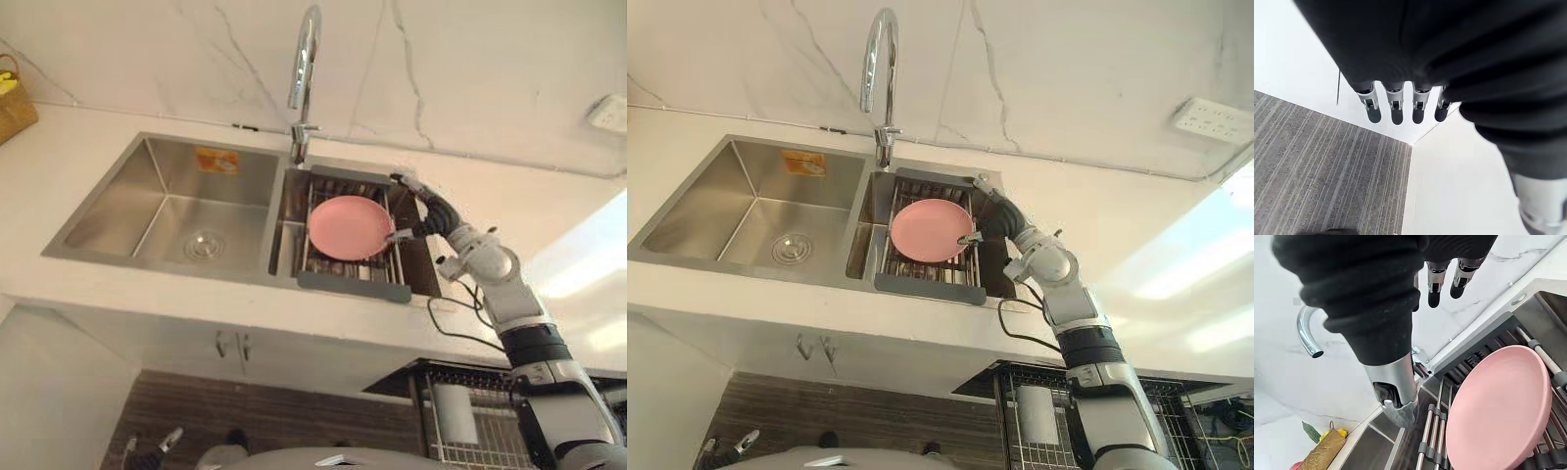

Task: Walk over to the sink, pick up the cup, carry it to the dishwasher, place the cup inside the dishwasher, then close the dishwasher door

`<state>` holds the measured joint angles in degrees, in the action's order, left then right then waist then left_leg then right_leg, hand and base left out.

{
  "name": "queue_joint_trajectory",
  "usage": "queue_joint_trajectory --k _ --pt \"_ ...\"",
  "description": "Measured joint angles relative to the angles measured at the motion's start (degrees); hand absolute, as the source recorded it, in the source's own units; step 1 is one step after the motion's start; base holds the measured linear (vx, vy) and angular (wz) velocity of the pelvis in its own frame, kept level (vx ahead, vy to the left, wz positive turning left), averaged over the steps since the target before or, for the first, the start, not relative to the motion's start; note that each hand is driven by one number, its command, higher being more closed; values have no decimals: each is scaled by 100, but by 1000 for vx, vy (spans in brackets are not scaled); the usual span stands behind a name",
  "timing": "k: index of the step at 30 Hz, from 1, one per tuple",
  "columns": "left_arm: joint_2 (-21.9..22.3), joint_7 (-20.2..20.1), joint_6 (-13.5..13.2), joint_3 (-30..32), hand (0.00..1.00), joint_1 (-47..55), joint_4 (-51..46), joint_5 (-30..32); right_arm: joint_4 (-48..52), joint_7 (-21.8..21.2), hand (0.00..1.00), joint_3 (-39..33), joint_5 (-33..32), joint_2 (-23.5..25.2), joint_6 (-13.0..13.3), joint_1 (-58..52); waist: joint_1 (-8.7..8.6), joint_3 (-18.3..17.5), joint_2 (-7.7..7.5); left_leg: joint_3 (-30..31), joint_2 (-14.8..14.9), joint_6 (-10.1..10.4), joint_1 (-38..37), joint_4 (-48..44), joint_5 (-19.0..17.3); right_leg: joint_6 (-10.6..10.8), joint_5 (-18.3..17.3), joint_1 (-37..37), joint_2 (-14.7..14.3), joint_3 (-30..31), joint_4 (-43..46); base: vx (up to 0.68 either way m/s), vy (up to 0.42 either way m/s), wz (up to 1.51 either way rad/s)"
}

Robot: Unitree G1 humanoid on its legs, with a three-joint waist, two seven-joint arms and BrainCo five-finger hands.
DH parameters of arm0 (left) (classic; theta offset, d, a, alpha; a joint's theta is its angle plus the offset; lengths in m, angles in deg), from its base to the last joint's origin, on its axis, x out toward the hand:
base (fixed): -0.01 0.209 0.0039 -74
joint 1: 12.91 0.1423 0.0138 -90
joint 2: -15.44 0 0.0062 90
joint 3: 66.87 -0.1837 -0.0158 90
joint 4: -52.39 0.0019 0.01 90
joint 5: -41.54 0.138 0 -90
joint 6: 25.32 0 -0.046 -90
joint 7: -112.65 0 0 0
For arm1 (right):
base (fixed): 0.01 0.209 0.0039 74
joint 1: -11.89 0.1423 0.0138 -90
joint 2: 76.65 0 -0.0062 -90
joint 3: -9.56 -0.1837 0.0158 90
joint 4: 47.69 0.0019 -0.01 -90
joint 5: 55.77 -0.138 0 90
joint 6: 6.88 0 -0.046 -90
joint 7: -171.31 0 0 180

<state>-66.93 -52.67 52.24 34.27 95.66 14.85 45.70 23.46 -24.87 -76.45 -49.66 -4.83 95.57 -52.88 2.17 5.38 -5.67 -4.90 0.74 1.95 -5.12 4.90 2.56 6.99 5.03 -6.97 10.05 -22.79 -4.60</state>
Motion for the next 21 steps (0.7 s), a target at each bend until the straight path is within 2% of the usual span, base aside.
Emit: queue_joint_trajectory --k 6,8,10,12,13,16,17,19,21 --pt "1 0 0 -6 0 -2 0 0 39 4 0 -19 -36 4 -12 -118 -7 -34 -19 -4 0 0 -3 0 0 0 0 0 0 3 0 0 0 0" --pt "3 3 0 -24 0 -7 0 0 341 24 0 -258 -306 105 -112 -427 -15 -45 -15 -8 0 0 -4 0 0 -1 1 -1 0 5 1 0 0 0" --pt "3 13 0 -93 0 -12 0 27 516 88 0 -530 -542 260 -264 -626 -79 -55 3 -12 0 -1 -4 1 2 -1 1 -1 2 7 15 0 0 0" --pt "19 35 0 -288 0 -104 1 55 695 418 0 -820 -631 280 -598 -865 -136 -84 56 -11 -3 -1 18 3 2 0 -5 -8 14 0 48 0 0 0" --pt "33 51 0 -313 0 -138 1 55 726 501 0 -910 -614 298 -650 -902 -160 -90 69 -11 -4 0 18 5 -2 -2 -14 -7 18 -3 58 0 0 4" --pt "40 134 7 -453 0 -304 18 114 1118 957 0 -1178 -76 419 -943 -1031 -324 -104 138 -105 13 18 16 6 -51 8 -67 -2 63 -30 121 -4 4 5" --pt "38 134 13 -457 0 -377 20 202 1287 1070 0 -1183 392 418 -1049 -1105 -375 -109 149 -269 42 -17 14 6 -78 17 -84 -3 69 -61 161 -19 13 9" --pt "25 137 25 -457 0 -461 21 297 1353 1128 0 -1132 1087 413 -1115 -1129 -395 -107 139 -380 59 -7 13 6 -71 24 -91 -4 86 -114 193 -13 16 8" --pt "-24 137 149 -454 0 -489 24 295 1351 1046 0 -944 1864 393 -1113 -1128 -365 -108 99 -418 63 27 13 6 -49 31 -90 -25 101 -145 220 12 20 11"
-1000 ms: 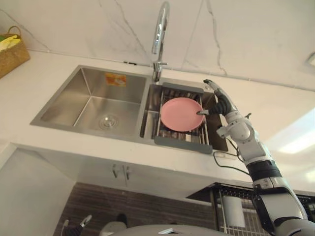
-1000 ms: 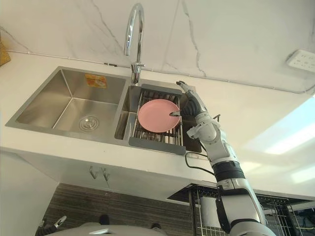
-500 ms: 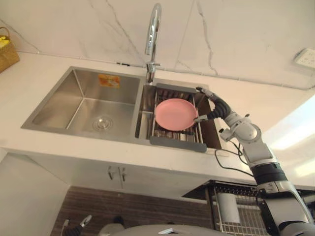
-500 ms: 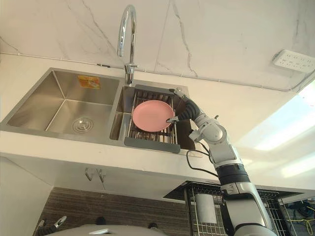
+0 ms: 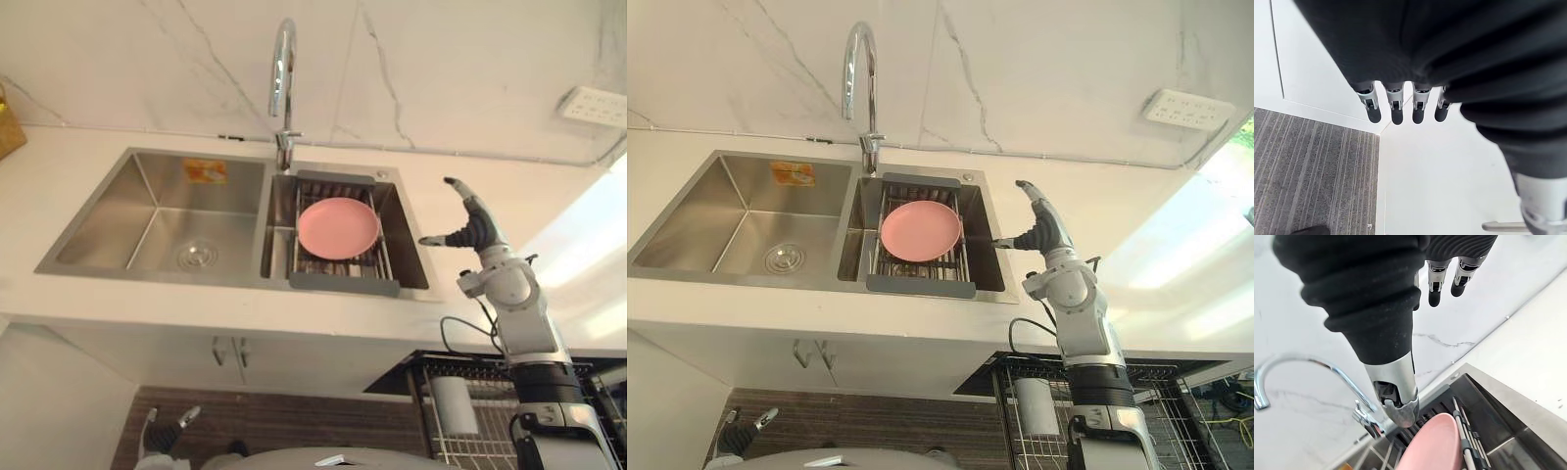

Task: Walk over to the sink, pick up the cup, carry it to the dishwasher, place the cup inside the dishwasher, then close the dishwasher door

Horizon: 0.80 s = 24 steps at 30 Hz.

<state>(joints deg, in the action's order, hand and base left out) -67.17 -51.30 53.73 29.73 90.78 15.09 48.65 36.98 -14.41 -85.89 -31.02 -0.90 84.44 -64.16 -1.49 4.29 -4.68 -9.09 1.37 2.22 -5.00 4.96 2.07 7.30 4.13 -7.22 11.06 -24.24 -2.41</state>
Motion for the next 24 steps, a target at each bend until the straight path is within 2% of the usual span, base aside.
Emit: queue_joint_trajectory --k 4,8,13,18,24 --pt "-105 -4 155 4 0 28 24 2 -18 -162 0 428 570 -178 207 43 83 3 -41 -59 -4 7 -15 0 6 28 -24 -72 39 -101 0 32 18 15" --pt "-203 -8 181 6 0 84 23 48 -196 -159 0 796 1050 -202 643 326 150 11 -57 -38 -50 -26 -11 0 30 35 -29 -93 76 -143 0 28 18 5" --pt "-212 -15 180 9 0 98 23 64 -510 -152 0 1079 1216 -204 829 498 208 53 -132 0 -65 -21 -14 3 26 52 -51 -113 83 -161 1 5 5 4" --pt "-213 -22 180 14 0 135 25 87 -858 -148 0 1364 1797 -261 1034 498 261 84 -177 85 -68 -26 18 5 13 29 -170 -109 84 -204 29 1 -7 6" --pt "-215 -25 180 56 0 174 23 87 -1205 -150 0 1432 2130 -426 1227 496 327 108 -202 147 -78 -51 106 3 22 83 -174 -73 89 -299 29 50 1 7"
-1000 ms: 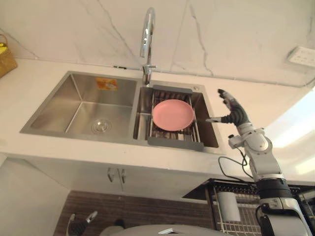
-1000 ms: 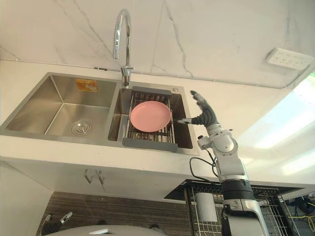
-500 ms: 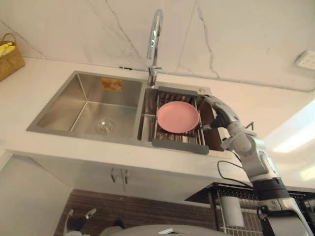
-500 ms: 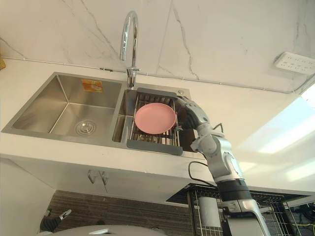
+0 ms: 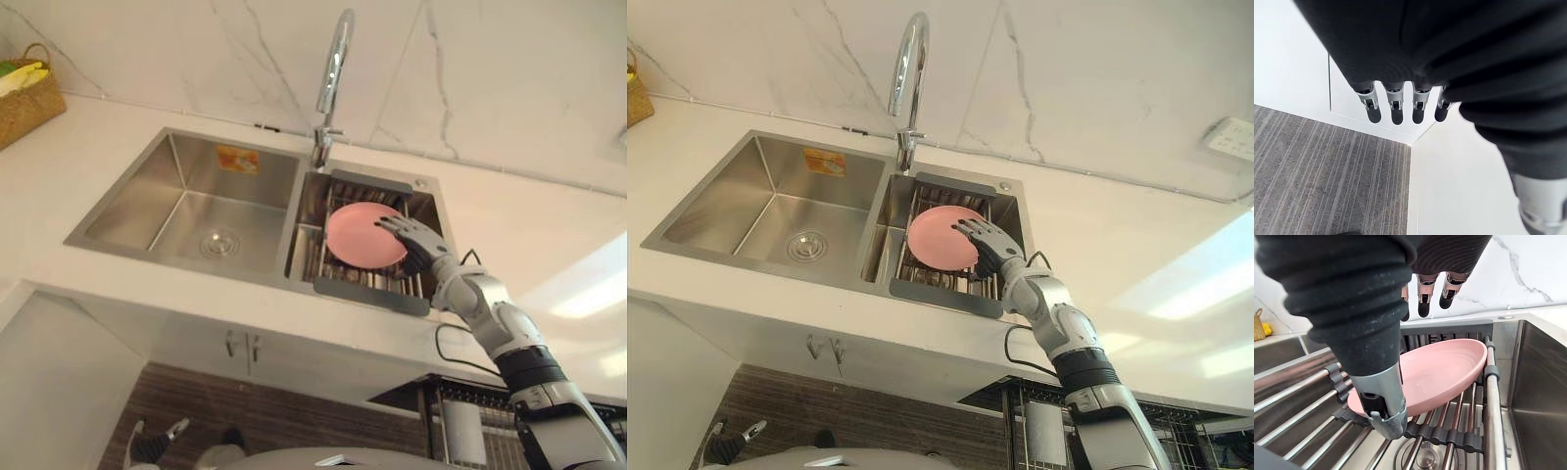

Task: Walk over to the sink, pick up the cup, carry it to the dishwasher, place the cup inside the dishwasher, then close the dishwasher door

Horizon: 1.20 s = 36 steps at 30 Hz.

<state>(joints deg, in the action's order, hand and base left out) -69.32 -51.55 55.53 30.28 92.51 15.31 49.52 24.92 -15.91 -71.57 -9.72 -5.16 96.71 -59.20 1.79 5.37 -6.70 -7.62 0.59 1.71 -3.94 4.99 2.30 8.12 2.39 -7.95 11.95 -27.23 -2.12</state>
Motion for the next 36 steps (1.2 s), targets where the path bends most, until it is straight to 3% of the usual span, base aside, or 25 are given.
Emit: queue_joint_trajectory --k 14,30,34,35,36 --pt "0 0 -23 -1 0 133 1 -1 -267 268 0 427 737 -178 254 185 54 35 -21 -4 15 6 -51 0 70 -28 -19 1 -23 -9 70 12 -1 2" --pt "-4 2 -69 -1 0 221 -14 -6 -666 288 0 660 1287 -178 233 165 154 118 -37 26 -64 -39 81 -4 53 36 -93 14 20 105 42 19 13 5" --pt "-2 2 -98 -4 0 222 -48 -13 -900 299 0 660 1411 -183 88 243 185 116 -38 102 -65 0 58 -39 90 29 -92 -10 19 93 58 67 4 10" --pt "0 2 -98 -6 0 225 -48 -13 -907 299 100 660 1442 -183 68 256 186 116 -38 108 -58 6 58 -39 94 27 -91 -11 19 93 63 1 -14 8" --pt "0 2 -98 -10 0 228 -47 -14 -923 299 100 668 1496 -182 49 289 192 116 -37 112 -43 16 57 -38 100 27 -91 -13 18 92 72 -2 -18 3"
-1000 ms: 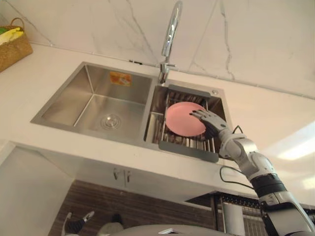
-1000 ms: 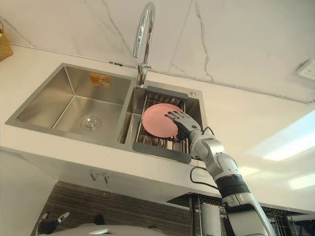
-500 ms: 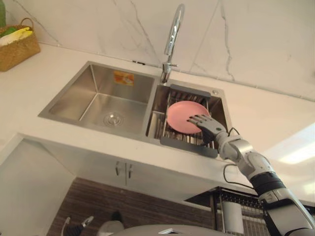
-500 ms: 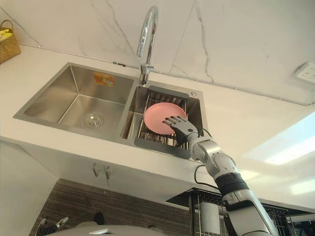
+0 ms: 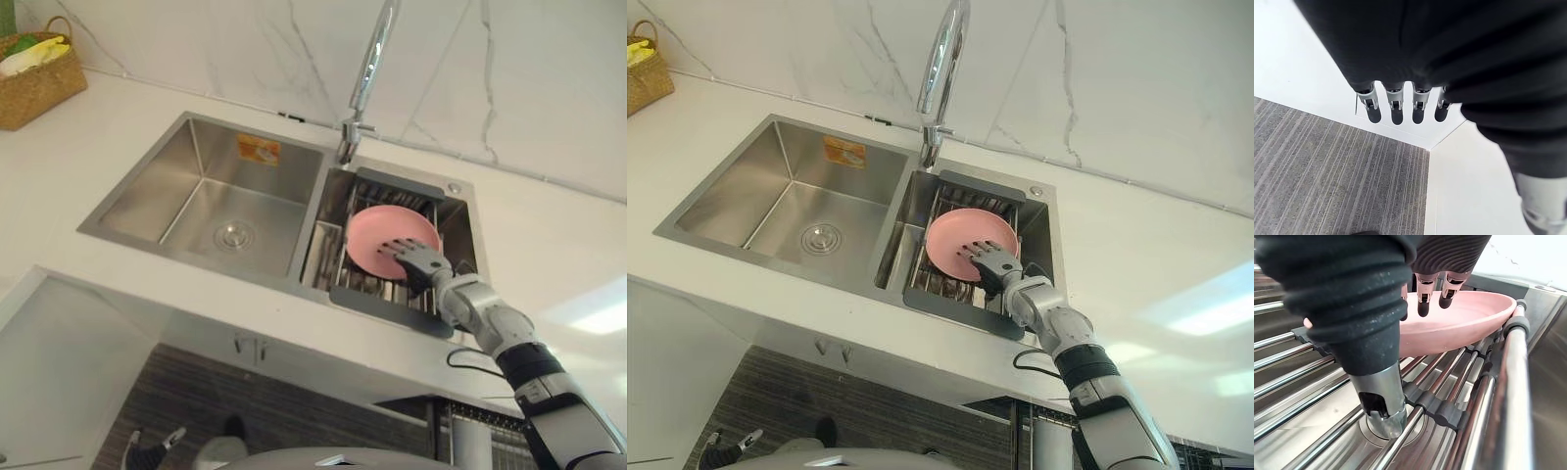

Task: Walk over to the sink, pick up the cup, carry it to the dishwasher, place the cup inside the dishwasher, then close the dishwasher door

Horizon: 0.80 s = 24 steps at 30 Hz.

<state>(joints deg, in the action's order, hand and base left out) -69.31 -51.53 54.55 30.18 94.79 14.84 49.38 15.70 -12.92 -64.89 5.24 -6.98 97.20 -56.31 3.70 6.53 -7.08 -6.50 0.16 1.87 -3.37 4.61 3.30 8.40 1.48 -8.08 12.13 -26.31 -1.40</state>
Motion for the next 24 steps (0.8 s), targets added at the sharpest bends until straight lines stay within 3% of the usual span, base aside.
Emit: queue_joint_trajectory --k 8,14,17,24 --pt "-1 0 -9 -35 0 1 46 -4 -188 268 100 19 359 7 -211 115 100 11 19 10 27 -33 15 40 55 -18 -71 20 -16 6 65 -72 -13 2" --pt "5 8 -25 -40 0 110 69 -3 -389 1061 100 191 926 10 -475 85 81 32 74 -97 55 -34 89 40 25 -25 -121 29 -25 52 -7 -96 10 3" --pt "4 12 -69 -29 0 128 69 -5 -385 1465 100 178 921 10 -647 64 55 28 82 -156 41 -40 133 39 21 -24 -121 54 -24 95 -88 17 37 1" --pt "7 42 -248 -27 0 119 42 -35 -347 2250 100 -235 697 12 -697 54 47 7 112 -162 -15 -83 94 31 57 51 15 19 -8 174 -103 107 15 2"
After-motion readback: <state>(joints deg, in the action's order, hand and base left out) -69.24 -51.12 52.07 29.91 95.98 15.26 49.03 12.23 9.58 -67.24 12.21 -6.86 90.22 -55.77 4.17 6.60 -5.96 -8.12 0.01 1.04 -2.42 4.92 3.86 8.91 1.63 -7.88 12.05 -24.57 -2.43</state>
